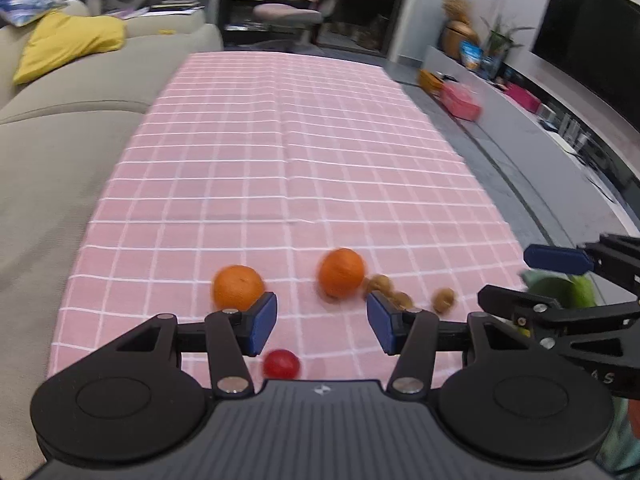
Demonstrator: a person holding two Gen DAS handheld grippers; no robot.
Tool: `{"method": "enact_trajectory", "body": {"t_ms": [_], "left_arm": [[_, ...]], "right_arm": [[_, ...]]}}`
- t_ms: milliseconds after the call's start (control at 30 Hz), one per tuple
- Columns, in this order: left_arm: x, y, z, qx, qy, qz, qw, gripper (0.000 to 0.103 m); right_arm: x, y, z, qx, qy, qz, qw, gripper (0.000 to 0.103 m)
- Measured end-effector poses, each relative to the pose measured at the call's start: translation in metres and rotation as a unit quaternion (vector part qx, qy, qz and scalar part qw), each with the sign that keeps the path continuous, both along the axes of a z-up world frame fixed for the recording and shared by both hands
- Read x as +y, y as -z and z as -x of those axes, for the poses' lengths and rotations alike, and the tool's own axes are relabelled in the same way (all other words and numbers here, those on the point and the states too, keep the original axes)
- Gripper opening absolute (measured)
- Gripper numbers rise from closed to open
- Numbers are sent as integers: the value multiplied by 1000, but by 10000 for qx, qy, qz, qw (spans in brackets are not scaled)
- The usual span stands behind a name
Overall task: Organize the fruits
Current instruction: 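Open the right tool and move both tools back over the loose fruit, then close the left tool on one orange while the right tool grasps another orange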
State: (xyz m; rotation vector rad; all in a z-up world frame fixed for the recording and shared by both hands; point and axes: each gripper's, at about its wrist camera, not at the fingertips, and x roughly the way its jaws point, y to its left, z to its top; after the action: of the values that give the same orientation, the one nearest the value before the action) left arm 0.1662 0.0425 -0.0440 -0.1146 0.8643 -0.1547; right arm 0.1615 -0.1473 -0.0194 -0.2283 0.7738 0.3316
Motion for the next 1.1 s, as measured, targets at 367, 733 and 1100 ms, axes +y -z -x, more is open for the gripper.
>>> {"method": "enact_trajectory", "body": {"t_ms": [367,733,1100], "left_arm": [[31,37,-32,562,-665,-4,9962,61],[32,50,-59,648,-727,-63,9952,62],[41,59,-69,848,-993,-17,9914,57]], "right_arm": [[49,43,-49,434,-396,76,9982,48],[83,78,-82,581,-982,611,9916,48],[92,83,-93,672,-1108,767,9886,45]]}}
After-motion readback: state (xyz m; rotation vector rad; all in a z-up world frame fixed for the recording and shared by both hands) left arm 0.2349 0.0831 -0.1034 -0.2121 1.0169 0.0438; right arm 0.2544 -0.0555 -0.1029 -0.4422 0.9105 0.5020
